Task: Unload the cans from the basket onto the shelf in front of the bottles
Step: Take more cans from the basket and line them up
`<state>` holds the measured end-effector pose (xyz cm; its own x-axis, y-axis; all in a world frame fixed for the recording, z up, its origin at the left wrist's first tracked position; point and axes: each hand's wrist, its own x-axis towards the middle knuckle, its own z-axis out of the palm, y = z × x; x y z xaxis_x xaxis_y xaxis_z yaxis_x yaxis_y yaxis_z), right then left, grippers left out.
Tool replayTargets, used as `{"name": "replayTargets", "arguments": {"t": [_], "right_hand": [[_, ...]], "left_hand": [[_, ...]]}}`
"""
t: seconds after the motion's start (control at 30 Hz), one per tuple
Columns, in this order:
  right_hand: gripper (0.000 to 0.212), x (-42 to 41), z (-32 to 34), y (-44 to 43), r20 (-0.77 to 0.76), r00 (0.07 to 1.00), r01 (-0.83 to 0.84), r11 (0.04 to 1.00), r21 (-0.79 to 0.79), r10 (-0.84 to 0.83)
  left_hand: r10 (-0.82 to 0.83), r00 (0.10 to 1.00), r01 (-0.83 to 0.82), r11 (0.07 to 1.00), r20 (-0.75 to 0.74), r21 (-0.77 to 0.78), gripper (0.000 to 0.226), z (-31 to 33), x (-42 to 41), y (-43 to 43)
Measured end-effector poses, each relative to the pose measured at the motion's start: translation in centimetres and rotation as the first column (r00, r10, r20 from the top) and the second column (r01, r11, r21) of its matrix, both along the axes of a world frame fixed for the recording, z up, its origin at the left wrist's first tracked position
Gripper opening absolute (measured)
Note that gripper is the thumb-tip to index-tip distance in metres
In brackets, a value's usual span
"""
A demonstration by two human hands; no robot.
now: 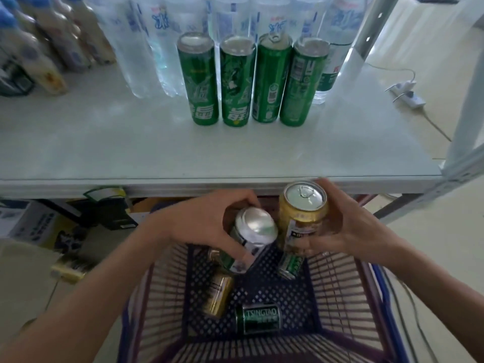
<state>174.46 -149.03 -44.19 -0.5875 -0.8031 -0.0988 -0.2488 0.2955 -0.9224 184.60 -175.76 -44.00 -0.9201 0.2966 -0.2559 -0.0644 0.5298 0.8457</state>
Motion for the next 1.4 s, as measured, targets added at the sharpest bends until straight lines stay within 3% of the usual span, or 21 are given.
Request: {"name": "replayTargets", "arguments": {"t": [0.17, 0.3, 0.37, 0.47, 0.57, 0.7, 0.9, 1.07, 1.23, 1.33, 1.4], "right_hand": [[0.069, -0.6, 1.8, -0.6, 0.143, 0.983, 0.15, 0.96, -0.235, -0.118], [0.066, -1.6, 2.6, -1.9, 0.018, 0.944, 0.317, 0.893, -0.318, -0.329], [0.067, -2.3, 2.5, -2.3, -0.023, 0.909, 0.385, 0.86, -0.334, -0.415], [0.069, -3.1, 2.0, -2.6, -0.102, 0.853, 0.458, 0.828, -0.324, -0.512], [0.068, -3.6, 1.5, -2.8, -0.156, 0.819, 0.497, 0.819, -0.286, -0.552], [0.07, -3.9, 1.1, -3.3, -0.203, 0.805, 0.507, 0.824, -0.253, -0.557], [0.068, -4.6, 0.9, -3.8, -0.229, 0.794, 0.526, 0.825, -0.207, -0.563], [0.076, -4.9, 0.9, -4.2, -0.293, 0.779, 0.531, 0.832, -0.16, -0.554], [0.08, -5.1, 1.0, -4.4, -0.293, 0.78, 0.532, 0.833, -0.154, -0.553], [0.079, -5.2, 1.0, -4.8, -0.278, 0.777, 0.545, 0.825, -0.152, -0.565], [0.075, -5.2, 1.0, -4.9, -0.281, 0.773, 0.549, 0.822, -0.15, -0.568]], "left_hand": [[0.274, 0.952, -0.238, 0.942, -0.134, 0.235, 0.066, 3.0, -0.7, -1.3], [0.505, 0.848, -0.394, 0.803, -0.16, 0.447, 0.068, 4.2, -1.9, -1.4], [0.63, 0.768, -0.493, 0.696, -0.113, 0.522, 0.064, 4.3, -2.5, -1.5], [0.797, 0.601, -0.669, 0.462, 0.059, 0.582, 0.046, 4.2, -3.3, -1.9], [0.827, 0.482, -0.774, 0.246, 0.29, 0.584, 0.033, 4.3, -3.3, -2.1], [0.744, 0.52, -0.78, 0.214, 0.419, 0.588, 0.042, 4.2, -2.8, -3.0], [0.551, 0.635, -0.636, -0.026, 0.542, 0.771, 0.028, 4.4, -2.9, -3.2], [0.514, 0.698, -0.598, 0.034, 0.499, 0.801, 0.049, 3.8, -3.3, -1.8], [0.504, 0.74, -0.548, 0.069, 0.445, 0.834, 0.042, 4.0, -3.9, -0.8], [0.392, 0.791, -0.536, 0.071, 0.47, 0.841, 0.048, 4.1, -4.5, -0.4], [0.354, 0.818, -0.533, 0.17, 0.454, 0.829, 0.05, 3.9, -4.8, 0.1]]}}
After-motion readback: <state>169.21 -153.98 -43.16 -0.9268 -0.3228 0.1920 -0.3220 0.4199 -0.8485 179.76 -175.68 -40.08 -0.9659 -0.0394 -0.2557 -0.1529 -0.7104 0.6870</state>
